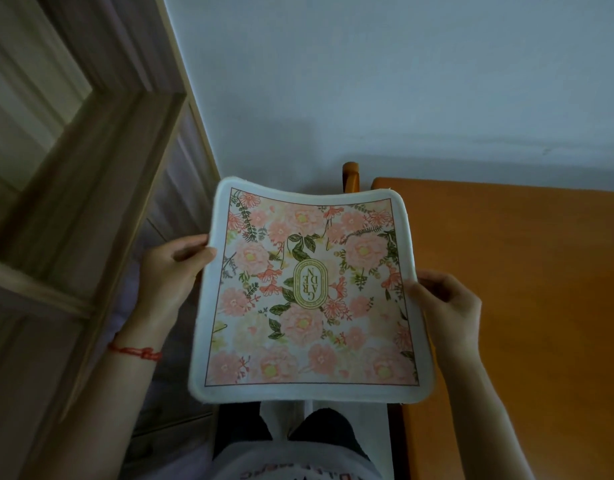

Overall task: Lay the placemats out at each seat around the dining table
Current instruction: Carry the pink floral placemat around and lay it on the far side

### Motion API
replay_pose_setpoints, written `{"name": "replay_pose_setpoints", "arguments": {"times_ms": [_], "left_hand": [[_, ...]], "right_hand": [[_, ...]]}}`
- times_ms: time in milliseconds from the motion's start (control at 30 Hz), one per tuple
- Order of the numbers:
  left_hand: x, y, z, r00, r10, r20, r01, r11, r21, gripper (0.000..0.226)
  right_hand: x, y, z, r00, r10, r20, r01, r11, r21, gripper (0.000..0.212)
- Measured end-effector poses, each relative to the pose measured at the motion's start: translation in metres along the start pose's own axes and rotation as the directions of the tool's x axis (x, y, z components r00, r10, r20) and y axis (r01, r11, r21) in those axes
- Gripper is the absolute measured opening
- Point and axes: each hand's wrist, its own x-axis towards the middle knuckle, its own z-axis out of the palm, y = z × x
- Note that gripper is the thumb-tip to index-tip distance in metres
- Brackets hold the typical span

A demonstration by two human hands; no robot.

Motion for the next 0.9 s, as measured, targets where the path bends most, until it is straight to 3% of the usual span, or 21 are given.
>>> {"name": "replay_pose_setpoints", "arguments": {"times_ms": [300,500,900], "left_hand": [[0.055,0.022,0.05,0.993,-0.061,0.1,0.063,0.998,-0.009,0.033],[0.1,0.042,0.096,0.965,0.004,0.263,0.001,1.0,-0.017,0.034],[0.187,0.082,0.196,0.769,0.098,0.631,-0.129,0.992,0.003,0.03]], "right_hand": [[0.044,-0.008,-0.009,0.996,0.042,-0.072,-0.042,0.999,0.01,0.009],[0.063,-0.003,-0.013,0.972,0.086,-0.219,-0.081,0.996,0.034,0.008],[0.065,-0.006,-0.002,0.785,0.218,-0.58,-0.155,0.975,0.156,0.011]]}}
